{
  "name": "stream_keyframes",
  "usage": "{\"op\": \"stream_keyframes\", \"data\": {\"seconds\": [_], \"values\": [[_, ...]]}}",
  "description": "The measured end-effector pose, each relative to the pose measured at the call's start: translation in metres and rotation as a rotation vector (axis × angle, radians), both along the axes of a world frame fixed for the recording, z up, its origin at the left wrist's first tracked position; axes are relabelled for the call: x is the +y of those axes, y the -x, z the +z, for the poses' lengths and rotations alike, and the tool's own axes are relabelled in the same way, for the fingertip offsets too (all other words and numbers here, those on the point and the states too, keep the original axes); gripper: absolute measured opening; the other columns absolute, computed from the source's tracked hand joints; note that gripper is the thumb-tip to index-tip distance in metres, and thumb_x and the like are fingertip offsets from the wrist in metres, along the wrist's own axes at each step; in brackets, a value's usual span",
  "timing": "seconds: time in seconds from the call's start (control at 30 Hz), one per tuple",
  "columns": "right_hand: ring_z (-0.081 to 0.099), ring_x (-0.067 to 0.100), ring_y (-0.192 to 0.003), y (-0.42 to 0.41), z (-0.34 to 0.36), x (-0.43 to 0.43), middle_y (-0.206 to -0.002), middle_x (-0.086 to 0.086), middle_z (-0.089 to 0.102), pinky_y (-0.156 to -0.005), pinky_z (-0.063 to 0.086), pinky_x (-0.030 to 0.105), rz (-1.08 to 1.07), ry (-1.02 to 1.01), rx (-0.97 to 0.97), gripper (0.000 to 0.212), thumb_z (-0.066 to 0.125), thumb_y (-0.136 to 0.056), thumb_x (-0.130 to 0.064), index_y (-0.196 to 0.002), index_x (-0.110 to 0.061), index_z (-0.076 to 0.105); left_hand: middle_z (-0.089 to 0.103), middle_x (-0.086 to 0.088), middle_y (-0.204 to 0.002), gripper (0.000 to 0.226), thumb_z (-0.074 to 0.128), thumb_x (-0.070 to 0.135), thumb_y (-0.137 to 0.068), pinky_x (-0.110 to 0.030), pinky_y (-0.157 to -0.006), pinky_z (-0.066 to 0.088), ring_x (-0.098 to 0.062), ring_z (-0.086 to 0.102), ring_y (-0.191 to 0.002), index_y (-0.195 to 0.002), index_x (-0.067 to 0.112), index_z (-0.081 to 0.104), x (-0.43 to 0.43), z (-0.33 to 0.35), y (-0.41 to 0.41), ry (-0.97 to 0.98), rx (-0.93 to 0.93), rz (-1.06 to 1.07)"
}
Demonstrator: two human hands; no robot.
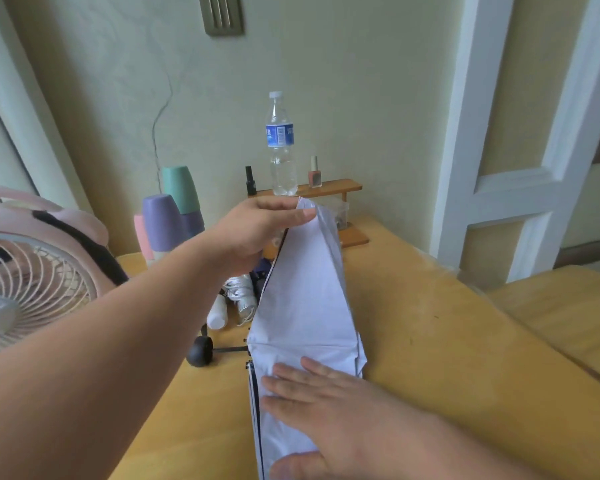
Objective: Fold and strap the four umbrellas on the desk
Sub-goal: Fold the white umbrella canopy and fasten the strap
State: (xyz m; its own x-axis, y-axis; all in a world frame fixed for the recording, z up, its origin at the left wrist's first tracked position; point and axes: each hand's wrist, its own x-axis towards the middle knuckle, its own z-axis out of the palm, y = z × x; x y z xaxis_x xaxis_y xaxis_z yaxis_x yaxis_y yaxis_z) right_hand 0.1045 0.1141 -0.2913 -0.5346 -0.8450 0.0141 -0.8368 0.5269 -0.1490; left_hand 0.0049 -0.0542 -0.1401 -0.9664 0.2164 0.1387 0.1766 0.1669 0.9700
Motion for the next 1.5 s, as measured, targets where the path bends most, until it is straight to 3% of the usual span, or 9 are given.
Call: {"op": "stream_keyframes", "data": {"seconds": [0.27, 0.5, 0.67, 0.87, 1.07, 1.17, 1.23, 1.3, 1.5], "values": [[-0.016, -0.001, -0.153, 0.0, 0.004, 0.0, -0.171, -0.009, -0.001, -0.124, -0.016, 0.03, 0.005, -0.01, -0.021, 0.087, 0.022, -0.094, -0.074, -0.163, -0.022, 0.017, 0.077, -0.014, -0.104, 0.014, 0.076, 0.021, -0.09, -0.042, -0.085, 0.052, -0.026, 0.07, -0.087, -0.102, 0.013, 0.08, 0.01, -0.01, -0.016, -0.144, 0.056, 0.153], [-0.019, -0.004, -0.151, -0.006, 0.013, 0.0, -0.17, -0.011, -0.004, -0.116, -0.024, 0.021, -0.013, -0.064, -0.039, 0.088, 0.02, -0.092, -0.075, -0.164, -0.024, 0.013, 0.076, -0.016, -0.103, 0.03, 0.089, 0.037, -0.061, -0.054, -0.1, 0.053, -0.028, 0.069, -0.092, -0.084, 0.018, 0.08, 0.019, -0.005, -0.016, -0.31, 0.046, 0.373], [-0.019, -0.006, -0.148, -0.008, 0.015, 0.001, -0.17, -0.009, -0.001, -0.112, -0.03, 0.023, -0.017, -0.04, -0.04, 0.093, 0.015, -0.086, -0.074, -0.163, -0.022, 0.015, 0.065, -0.007, -0.081, 0.021, 0.084, 0.017, -0.08, -0.026, -0.063, 0.05, -0.019, 0.061, -0.068, -0.086, 0.02, 0.065, 0.014, 0.0, -0.023, -0.333, 0.139, 0.42], [-0.02, -0.006, -0.15, -0.007, 0.012, 0.003, -0.17, -0.012, -0.005, -0.117, -0.023, 0.019, -0.02, -0.032, -0.026, 0.08, 0.033, -0.1, -0.069, -0.163, -0.025, 0.013, 0.077, -0.007, -0.081, 0.024, 0.085, 0.016, -0.082, -0.044, -0.08, 0.06, -0.02, 0.065, -0.073, -0.103, 0.021, 0.073, 0.005, 0.004, -0.077, 0.078, 0.251, 0.361], [0.009, 0.017, -0.155, -0.016, 0.023, 0.003, -0.171, -0.006, 0.009, -0.127, 0.011, 0.038, -0.114, 0.023, -0.048, 0.085, 0.029, -0.089, -0.08, -0.16, -0.033, 0.021, 0.077, 0.015, -0.08, 0.015, 0.087, 0.036, -0.078, -0.011, -0.067, 0.051, 0.004, 0.069, -0.07, -0.073, 0.027, 0.075, -0.002, -0.022, -0.189, 0.383, 0.519, 0.184], [0.02, 0.01, -0.144, -0.034, 0.038, 0.008, -0.159, -0.013, 0.026, -0.113, 0.017, 0.019, -0.206, 0.109, -0.102, 0.09, 0.046, -0.084, -0.082, -0.159, -0.043, 0.013, 0.074, 0.026, -0.095, 0.008, 0.075, 0.038, -0.082, -0.009, -0.076, 0.05, 0.006, 0.071, -0.086, -0.076, 0.034, 0.072, -0.003, -0.056, -0.213, 0.525, 0.723, 0.157], [0.035, -0.018, -0.124, -0.044, 0.04, 0.012, -0.133, -0.024, 0.038, -0.096, 0.022, 0.003, -0.275, 0.286, -0.205, 0.097, 0.064, -0.077, -0.069, -0.155, -0.024, 0.028, 0.074, 0.024, -0.097, 0.008, 0.072, 0.034, -0.085, -0.011, -0.077, 0.051, 0.005, 0.071, -0.088, -0.077, 0.031, 0.072, -0.003, -0.076, -0.215, 0.465, 0.803, 0.155], [0.042, -0.036, -0.094, -0.046, 0.034, 0.015, -0.109, -0.03, 0.046, -0.082, 0.033, -0.006, -0.339, 0.509, -0.285, 0.07, 0.085, -0.079, -0.035, -0.135, -0.028, 0.045, 0.075, 0.024, -0.097, 0.009, 0.072, 0.033, -0.085, -0.007, -0.079, 0.049, 0.005, 0.072, -0.088, -0.078, 0.028, 0.074, -0.003, -0.087, -0.214, 0.383, 0.789, 0.183], [0.042, -0.004, -0.112, -0.054, 0.051, 0.028, -0.128, -0.015, 0.055, -0.1, 0.028, 0.005, -0.158, 0.228, -0.115, 0.024, 0.057, -0.1, -0.051, -0.123, -0.047, 0.053, 0.074, 0.029, -0.096, 0.005, 0.073, 0.034, -0.084, -0.003, -0.071, 0.048, 0.009, 0.071, -0.087, -0.085, 0.031, 0.078, -0.004, -0.106, -0.219, 0.328, 0.763, 0.257]]}}
